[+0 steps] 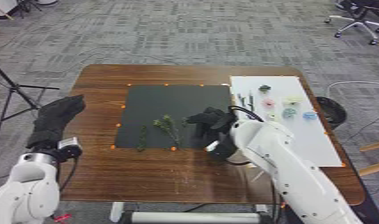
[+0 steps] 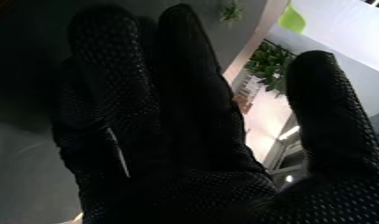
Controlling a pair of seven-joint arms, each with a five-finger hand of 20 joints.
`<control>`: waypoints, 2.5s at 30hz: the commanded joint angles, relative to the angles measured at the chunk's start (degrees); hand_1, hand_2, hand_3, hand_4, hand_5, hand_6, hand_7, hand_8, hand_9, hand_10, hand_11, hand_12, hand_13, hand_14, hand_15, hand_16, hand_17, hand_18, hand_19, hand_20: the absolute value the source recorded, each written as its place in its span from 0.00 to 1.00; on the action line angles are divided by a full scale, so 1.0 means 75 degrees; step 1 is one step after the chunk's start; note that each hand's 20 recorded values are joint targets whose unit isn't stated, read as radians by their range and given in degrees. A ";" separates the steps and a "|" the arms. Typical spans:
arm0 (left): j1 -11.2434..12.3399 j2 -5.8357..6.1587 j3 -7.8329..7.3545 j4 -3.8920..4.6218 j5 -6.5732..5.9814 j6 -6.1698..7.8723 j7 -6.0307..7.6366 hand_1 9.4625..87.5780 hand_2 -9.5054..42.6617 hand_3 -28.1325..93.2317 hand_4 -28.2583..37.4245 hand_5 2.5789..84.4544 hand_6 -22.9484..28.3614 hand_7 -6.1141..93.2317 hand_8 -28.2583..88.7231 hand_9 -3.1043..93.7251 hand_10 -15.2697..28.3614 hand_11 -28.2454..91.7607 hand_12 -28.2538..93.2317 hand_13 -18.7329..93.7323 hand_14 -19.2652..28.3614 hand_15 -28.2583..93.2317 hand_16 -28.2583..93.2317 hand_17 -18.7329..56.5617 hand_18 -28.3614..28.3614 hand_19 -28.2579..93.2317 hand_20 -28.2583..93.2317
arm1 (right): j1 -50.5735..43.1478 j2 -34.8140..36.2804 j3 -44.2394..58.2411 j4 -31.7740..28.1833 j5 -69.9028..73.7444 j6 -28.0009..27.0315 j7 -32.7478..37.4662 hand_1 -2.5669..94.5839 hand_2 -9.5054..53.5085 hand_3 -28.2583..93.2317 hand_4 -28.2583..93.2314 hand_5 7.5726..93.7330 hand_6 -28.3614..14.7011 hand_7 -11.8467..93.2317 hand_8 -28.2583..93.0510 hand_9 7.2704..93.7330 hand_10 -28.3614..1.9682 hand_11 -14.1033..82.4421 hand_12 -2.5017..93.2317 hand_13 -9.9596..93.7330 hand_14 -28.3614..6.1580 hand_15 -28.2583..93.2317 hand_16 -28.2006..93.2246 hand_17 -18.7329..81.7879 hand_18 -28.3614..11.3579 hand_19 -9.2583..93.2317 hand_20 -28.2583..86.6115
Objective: Arrange flowers
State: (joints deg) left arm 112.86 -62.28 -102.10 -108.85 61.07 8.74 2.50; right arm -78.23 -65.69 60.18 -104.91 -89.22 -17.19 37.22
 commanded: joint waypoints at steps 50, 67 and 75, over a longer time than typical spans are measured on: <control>0.0019 -0.0094 -0.0019 -0.0033 -0.0018 -0.0185 -0.0043 0.24 0.26 0.77 0.12 0.56 0.55 0.25 0.18 0.48 0.68 0.42 0.33 0.47 0.78 0.37 0.26 0.30 0.75 0.33 0.37 | 0.0437 0.0585 0.0500 -0.0698 -0.1349 -0.0554 -0.0022 0.32 0.18 0.65 0.22 0.72 0.48 0.54 0.18 0.83 0.31 0.34 0.25 0.81 0.43 0.72 0.49 0.52 0.00 0.77 0.69; 0.0136 -0.0103 -0.0058 -0.0131 -0.0027 -0.0209 -0.0065 0.24 0.26 0.77 0.12 0.56 0.56 0.25 0.18 0.49 0.68 0.42 0.33 0.47 0.78 0.37 0.26 0.30 0.75 0.33 0.37 | 0.1464 0.1346 -0.0357 0.0460 -0.6795 -0.1245 -0.0791 0.31 0.00 0.60 0.15 0.75 0.48 0.26 0.22 0.89 0.45 0.43 0.29 0.90 0.63 0.72 0.53 0.70 0.19 1.00 0.79; 0.0129 -0.0106 -0.0082 -0.0149 -0.0021 -0.0251 -0.0081 0.24 0.26 0.77 0.12 0.56 0.55 0.25 0.18 0.49 0.68 0.42 0.33 0.47 0.79 0.37 0.26 0.30 0.75 0.33 0.37 | 0.1902 0.1020 -0.0520 0.1137 -0.6701 -0.2326 -0.0607 0.21 0.00 0.54 0.11 0.76 0.44 0.22 0.22 0.92 0.43 0.44 0.29 0.92 0.63 0.71 0.54 0.71 0.19 1.00 0.79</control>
State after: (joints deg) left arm 113.36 -62.74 -102.29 -109.35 61.01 7.38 2.21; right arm -65.94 -56.32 56.19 -99.20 -141.46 -33.45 31.75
